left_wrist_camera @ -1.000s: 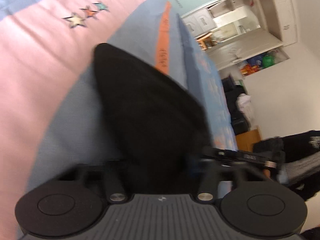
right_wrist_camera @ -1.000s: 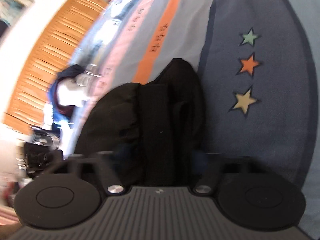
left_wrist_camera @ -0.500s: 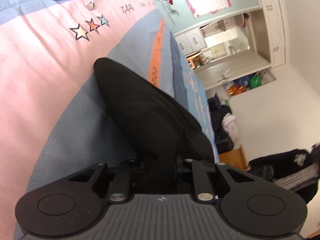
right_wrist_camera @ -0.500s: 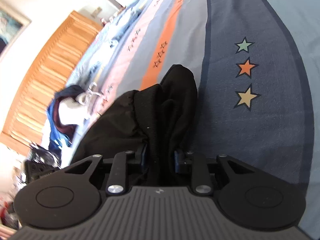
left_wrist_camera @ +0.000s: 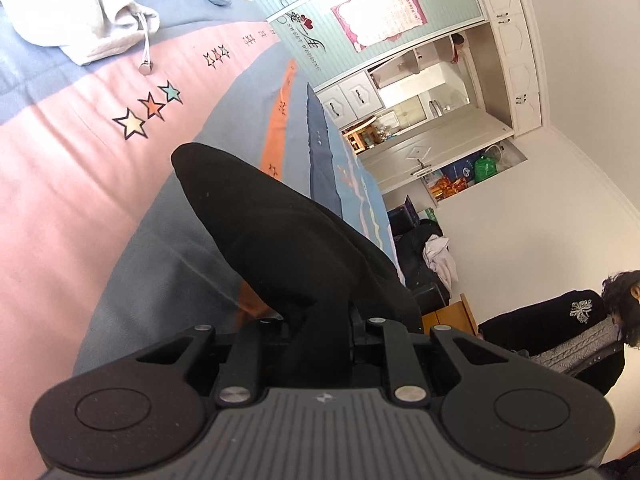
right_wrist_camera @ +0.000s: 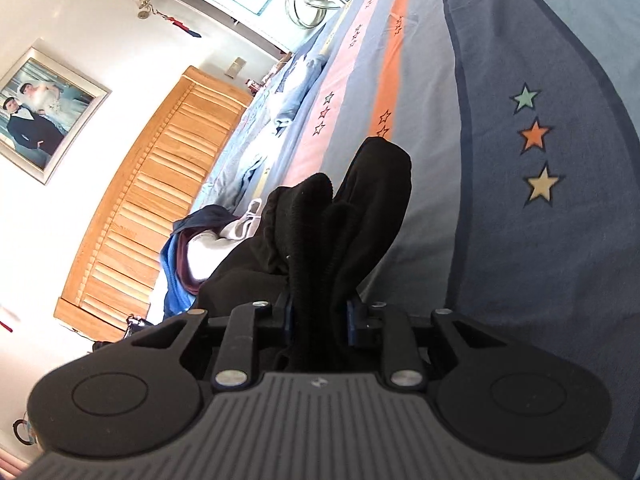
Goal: Fold clothes
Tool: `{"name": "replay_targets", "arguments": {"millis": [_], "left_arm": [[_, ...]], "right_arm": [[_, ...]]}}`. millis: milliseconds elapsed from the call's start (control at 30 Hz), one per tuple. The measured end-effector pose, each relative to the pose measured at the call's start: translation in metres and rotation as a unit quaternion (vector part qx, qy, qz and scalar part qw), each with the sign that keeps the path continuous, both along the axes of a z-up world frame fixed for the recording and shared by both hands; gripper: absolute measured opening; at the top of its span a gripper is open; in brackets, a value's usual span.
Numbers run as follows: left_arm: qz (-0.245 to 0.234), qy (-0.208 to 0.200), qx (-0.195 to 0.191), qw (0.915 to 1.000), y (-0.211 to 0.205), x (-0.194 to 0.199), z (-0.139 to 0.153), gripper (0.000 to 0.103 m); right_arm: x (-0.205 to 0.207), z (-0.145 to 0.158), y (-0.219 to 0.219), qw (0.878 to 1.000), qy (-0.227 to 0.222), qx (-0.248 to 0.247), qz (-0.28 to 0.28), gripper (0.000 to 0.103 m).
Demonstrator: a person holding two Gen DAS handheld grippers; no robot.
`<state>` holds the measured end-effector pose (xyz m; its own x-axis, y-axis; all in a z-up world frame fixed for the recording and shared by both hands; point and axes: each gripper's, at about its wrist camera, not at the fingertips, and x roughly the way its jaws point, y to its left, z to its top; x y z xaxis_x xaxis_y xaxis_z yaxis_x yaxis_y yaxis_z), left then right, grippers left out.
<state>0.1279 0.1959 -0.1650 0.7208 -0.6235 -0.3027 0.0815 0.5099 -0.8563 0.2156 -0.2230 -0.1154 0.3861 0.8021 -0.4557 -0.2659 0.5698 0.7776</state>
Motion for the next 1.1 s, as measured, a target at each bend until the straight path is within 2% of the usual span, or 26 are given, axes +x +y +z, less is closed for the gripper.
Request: {"name": "replay_targets", "arguments": {"millis": [167,267,300,333,367,400,433,500,567,633,700,733,800,833,900,967,1000,1100], "left_arm": [[-0.002,0.038,0.043,0.9984,-0.007,-0.004,-0.008,0.021],[-0.003,0.040,0.087,0.9954,-0.016,-0.008,-0.011,0.022],[0.003,0.045,0.102,0.9937,-0.018,-0.008,-0.009,0.027],[0.009,0.050,0.118,0.9917,-0.020,-0.008,-0.007,0.039],[0.022,0.060,0.144,0.9876,-0.021,-0.010,-0.004,0.048],[0.035,0.070,0.169,0.9824,-0.022,-0.011,-0.002,0.072],[0.060,0.073,0.199,0.9755,-0.020,-0.017,0.003,0.088],[0.110,0.077,0.256,0.9574,-0.017,-0.030,0.013,0.098],[0.158,0.088,0.296,0.9381,-0.008,-0.047,0.023,0.102],[0.211,0.105,0.320,0.9175,-0.002,-0.070,0.035,0.098],[0.192,0.084,0.340,0.9166,-0.015,-0.087,0.052,0.093],[0.174,0.065,0.364,0.9127,-0.032,-0.098,0.065,0.094],[0.150,0.005,0.448,0.8815,-0.076,-0.122,0.092,0.101],[0.162,-0.026,0.499,0.8512,-0.100,-0.138,0.105,0.102],[0.194,-0.078,0.566,0.7972,-0.134,-0.166,0.132,0.102],[0.192,-0.097,0.581,0.7851,-0.153,-0.185,0.152,0.102],[0.179,-0.082,0.576,0.7937,-0.160,-0.190,0.164,0.102],[0.166,-0.025,0.513,0.8417,-0.158,-0.200,0.177,0.102]], "right_arm": [[-0.005,-0.009,-0.006,1.000,0.010,-0.011,-0.019,0.026],[-0.006,-0.017,-0.013,0.999,0.019,-0.019,-0.035,0.027],[-0.007,-0.020,-0.015,0.999,0.021,-0.021,-0.040,0.028],[-0.007,-0.023,-0.017,0.998,0.024,-0.024,-0.045,0.030],[-0.008,-0.025,-0.019,0.998,0.027,-0.026,-0.050,0.038],[-0.008,-0.028,-0.021,0.998,0.030,-0.029,-0.055,0.051],[-0.009,-0.031,-0.023,0.997,0.033,-0.031,-0.060,0.054],[-0.010,-0.036,-0.028,0.996,0.038,-0.036,-0.070,0.057],[-0.011,-0.041,-0.032,0.995,0.044,-0.041,-0.080,0.065],[-0.019,-0.038,-0.047,0.989,0.049,-0.059,-0.125,0.065],[-0.035,-0.023,-0.056,0.982,0.031,-0.095,-0.162,0.065],[-0.048,-0.010,-0.053,0.981,0.006,-0.108,-0.160,0.065],[-0.083,0.019,-0.023,0.975,-0.065,-0.164,-0.136,0.066],[-0.101,0.035,-0.006,0.968,-0.102,-0.196,-0.122,0.067],[-0.139,0.057,0.026,0.950,-0.154,-0.249,-0.107,0.075],[-0.170,0.071,0.050,0.938,-0.168,-0.283,-0.111,0.082],[-0.183,0.075,0.059,0.935,-0.165,-0.292,-0.113,0.082],[-0.212,0.083,0.073,0.933,-0.151,-0.307,-0.112,0.082]]}}
